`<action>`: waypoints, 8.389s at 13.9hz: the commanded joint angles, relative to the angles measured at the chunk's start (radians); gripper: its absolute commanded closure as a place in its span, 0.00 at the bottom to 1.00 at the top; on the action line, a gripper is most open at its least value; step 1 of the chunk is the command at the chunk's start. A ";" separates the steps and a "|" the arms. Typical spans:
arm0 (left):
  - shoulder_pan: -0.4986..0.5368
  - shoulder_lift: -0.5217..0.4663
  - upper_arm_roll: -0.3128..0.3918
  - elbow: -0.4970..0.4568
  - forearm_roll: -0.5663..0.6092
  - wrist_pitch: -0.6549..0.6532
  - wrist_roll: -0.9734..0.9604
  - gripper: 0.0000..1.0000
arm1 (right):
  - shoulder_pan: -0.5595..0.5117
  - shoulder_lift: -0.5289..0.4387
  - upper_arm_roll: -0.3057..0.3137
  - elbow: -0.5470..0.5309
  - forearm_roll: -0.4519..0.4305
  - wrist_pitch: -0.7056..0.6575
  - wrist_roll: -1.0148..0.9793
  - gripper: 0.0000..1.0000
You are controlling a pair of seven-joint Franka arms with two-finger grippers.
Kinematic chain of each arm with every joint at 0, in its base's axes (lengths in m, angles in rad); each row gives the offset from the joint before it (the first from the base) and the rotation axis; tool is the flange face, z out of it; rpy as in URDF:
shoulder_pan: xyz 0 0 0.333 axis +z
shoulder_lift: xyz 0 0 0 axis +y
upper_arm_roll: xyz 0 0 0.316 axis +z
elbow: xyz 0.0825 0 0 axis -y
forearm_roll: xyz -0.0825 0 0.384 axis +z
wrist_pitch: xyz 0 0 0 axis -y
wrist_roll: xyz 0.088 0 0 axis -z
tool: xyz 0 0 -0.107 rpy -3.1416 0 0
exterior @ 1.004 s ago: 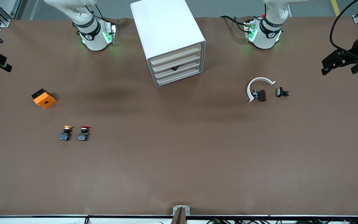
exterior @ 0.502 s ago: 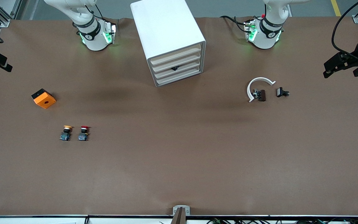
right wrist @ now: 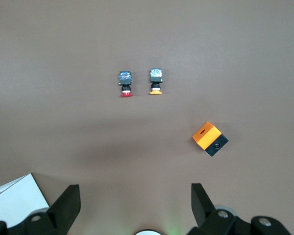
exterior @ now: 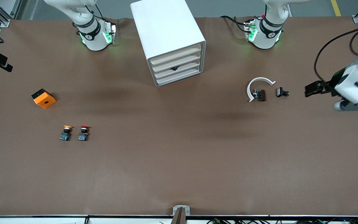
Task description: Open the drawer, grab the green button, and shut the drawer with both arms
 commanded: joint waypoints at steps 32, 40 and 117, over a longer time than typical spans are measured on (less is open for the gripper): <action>-0.401 0.564 0.000 0.049 -0.694 0.025 -1.788 0.00 | -0.001 0.046 0.000 0.026 -0.023 0.003 0.009 0.00; -0.552 0.655 0.003 0.038 -0.792 0.025 -2.090 0.29 | 0.006 0.252 0.002 0.046 -0.034 0.015 -0.005 0.00; -0.222 0.313 0.080 -0.006 0.044 0.205 -0.868 0.00 | 1.040 0.666 0.002 -0.072 0.054 0.733 1.415 0.24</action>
